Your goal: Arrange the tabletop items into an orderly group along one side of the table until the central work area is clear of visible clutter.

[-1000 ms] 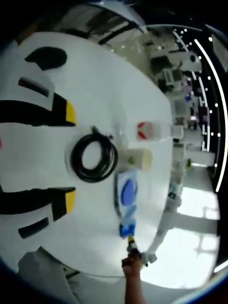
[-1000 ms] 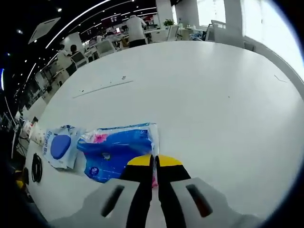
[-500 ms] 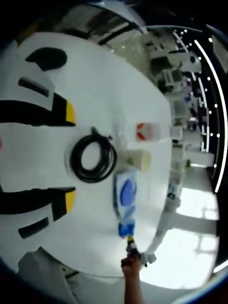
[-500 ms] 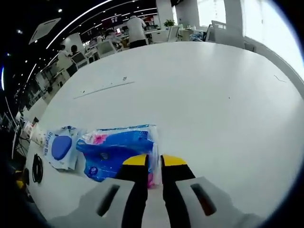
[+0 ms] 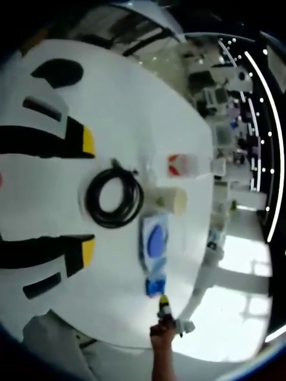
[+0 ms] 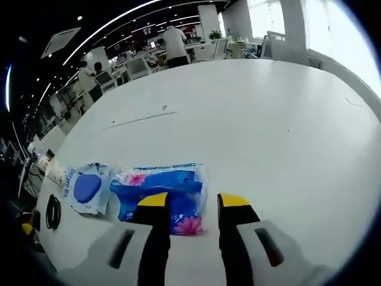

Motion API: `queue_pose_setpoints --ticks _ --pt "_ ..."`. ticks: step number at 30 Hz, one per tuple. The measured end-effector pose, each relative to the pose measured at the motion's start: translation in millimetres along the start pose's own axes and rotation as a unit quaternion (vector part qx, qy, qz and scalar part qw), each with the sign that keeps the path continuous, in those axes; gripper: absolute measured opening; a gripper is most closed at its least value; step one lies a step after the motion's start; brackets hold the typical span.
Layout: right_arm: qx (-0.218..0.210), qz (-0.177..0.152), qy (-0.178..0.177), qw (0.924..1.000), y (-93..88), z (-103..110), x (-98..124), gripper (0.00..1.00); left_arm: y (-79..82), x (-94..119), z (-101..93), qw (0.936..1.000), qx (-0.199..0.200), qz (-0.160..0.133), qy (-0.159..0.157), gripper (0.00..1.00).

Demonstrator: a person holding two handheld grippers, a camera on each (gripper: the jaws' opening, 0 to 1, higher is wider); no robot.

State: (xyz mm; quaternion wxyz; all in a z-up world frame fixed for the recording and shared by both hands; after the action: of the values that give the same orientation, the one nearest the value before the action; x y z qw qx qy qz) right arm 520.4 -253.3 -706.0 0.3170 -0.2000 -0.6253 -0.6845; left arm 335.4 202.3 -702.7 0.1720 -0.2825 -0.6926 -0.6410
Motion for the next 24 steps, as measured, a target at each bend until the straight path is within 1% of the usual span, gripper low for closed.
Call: queue_pose_setpoints --ticks 5,7,10,11,13,18,21,24 --pt "0.029 -0.016 0.021 0.9992 3.4 19.0 17.9 0.31 1.6 0.2 -1.9 1.0 -0.001 -0.004 -0.004 0.48" --pt "0.032 -0.019 0.026 0.999 6.1 19.7 14.9 0.31 2.0 0.0 -2.4 1.0 -0.001 -0.006 -0.006 0.48" --pt "0.053 -0.028 0.042 0.9973 8.6 34.1 22.4 0.3 2.8 -0.5 -3.2 0.9999 -0.001 -0.008 -0.009 0.48" --pt "0.06 -0.029 0.048 0.9966 9.5 35.4 19.3 0.3 3.1 -0.7 -3.5 0.9999 -0.001 -0.009 -0.01 0.48" --pt "0.076 -0.039 0.058 0.9946 13.4 45.7 20.6 0.3 5.0 -0.2 -4.8 0.9998 0.0 -0.012 -0.013 0.48" --pt "0.091 -0.046 0.08 0.9916 16.0 72.1 26.5 0.3 10.7 2.2 -7.3 0.9994 0.007 -0.025 -0.023 0.48" --pt "0.105 -0.048 0.094 0.9888 13.6 89.3 30.5 0.3 15.1 2.8 -10.2 0.9983 0.025 -0.038 -0.037 0.5" --pt "0.109 -0.05 0.104 0.9873 9.2 105.2 36.4 0.3 17.1 2.5 -13.8 0.9981 0.019 -0.041 -0.042 0.5"
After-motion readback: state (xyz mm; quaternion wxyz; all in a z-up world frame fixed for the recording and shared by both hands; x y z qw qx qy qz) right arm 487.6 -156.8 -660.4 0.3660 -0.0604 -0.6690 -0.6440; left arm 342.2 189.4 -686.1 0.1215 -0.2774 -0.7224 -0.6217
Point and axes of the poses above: the point that each gripper's makers call its tool centre point, and the gripper's own axes: x roughly backward along the fingers, z roughly to its left, y roughly out of its top, the point moved 5 cm from there along x, roughly backward along the fingers
